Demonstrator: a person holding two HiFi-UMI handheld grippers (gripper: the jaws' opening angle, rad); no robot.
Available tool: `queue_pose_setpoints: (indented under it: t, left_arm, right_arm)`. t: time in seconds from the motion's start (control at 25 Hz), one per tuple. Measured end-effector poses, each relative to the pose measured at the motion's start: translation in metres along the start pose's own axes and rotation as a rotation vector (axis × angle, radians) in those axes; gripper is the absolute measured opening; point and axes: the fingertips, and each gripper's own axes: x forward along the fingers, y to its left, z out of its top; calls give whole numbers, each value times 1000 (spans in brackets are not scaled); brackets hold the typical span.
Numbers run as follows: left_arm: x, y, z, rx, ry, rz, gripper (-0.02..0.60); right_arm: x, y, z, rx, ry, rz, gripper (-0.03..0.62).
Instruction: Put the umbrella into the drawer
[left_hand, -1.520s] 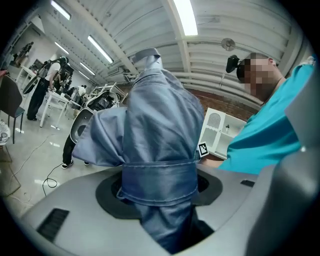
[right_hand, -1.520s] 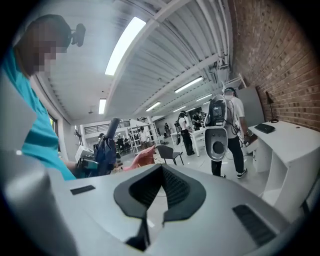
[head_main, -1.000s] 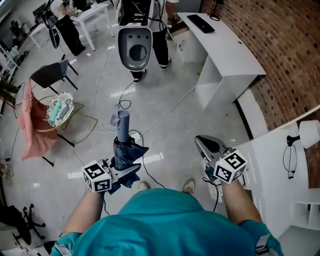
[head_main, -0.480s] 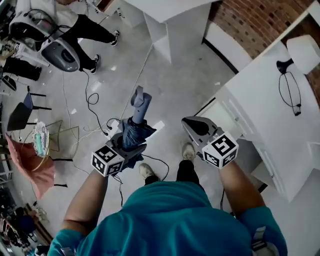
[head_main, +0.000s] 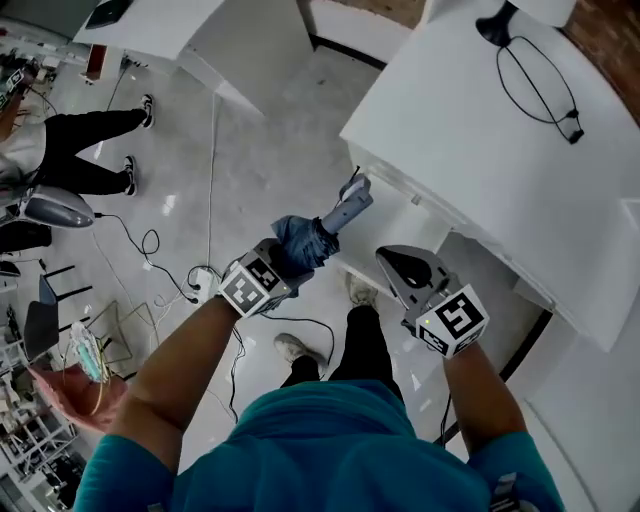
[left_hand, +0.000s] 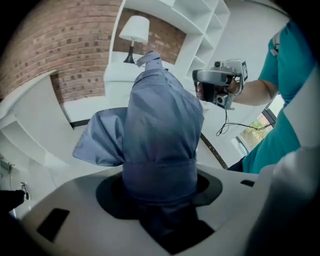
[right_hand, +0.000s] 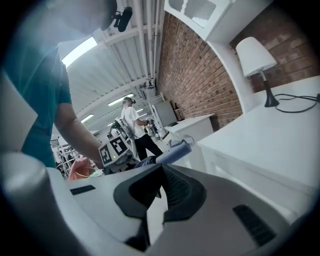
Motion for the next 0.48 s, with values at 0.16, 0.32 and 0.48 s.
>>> queue_pose_setpoints:
  t: [0.16,0.32,0.48]
  left_arm:
    - [65,6,11,108,156,-28,247]
    - [124,8,4,314,330,-57,247]
    - [170,5,5,374,432,-88,247]
  right_arm:
    - [-39,-33,-28,36,-21,-76,21]
    - [-64,-55,-46,71,-40,-130,21]
    - [-84,-69,-59,104,-70,-171,21]
